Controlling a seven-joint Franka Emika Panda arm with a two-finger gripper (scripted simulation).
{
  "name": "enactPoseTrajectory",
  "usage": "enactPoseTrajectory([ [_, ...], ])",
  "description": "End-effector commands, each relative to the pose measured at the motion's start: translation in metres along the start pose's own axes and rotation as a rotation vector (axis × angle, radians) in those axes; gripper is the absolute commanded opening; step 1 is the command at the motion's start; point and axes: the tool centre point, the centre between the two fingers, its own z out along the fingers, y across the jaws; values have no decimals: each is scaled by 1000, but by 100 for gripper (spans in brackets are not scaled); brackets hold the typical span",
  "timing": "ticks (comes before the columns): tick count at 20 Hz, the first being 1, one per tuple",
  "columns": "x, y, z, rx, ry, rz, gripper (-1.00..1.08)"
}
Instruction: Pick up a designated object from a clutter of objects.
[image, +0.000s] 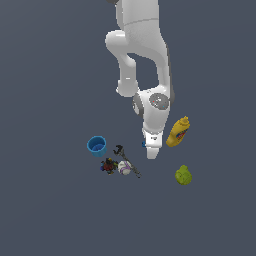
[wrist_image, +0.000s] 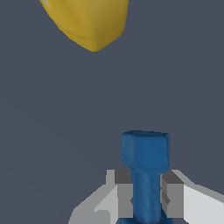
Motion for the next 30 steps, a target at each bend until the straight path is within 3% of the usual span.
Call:
enactPoseTrajectory([
  [1,3,-2,-12,-1,-1,-1,-100],
  [9,16,-15,-70,-1,-2,-2,-100],
  [30,64,-55,-275,1,2,-4,-100],
])
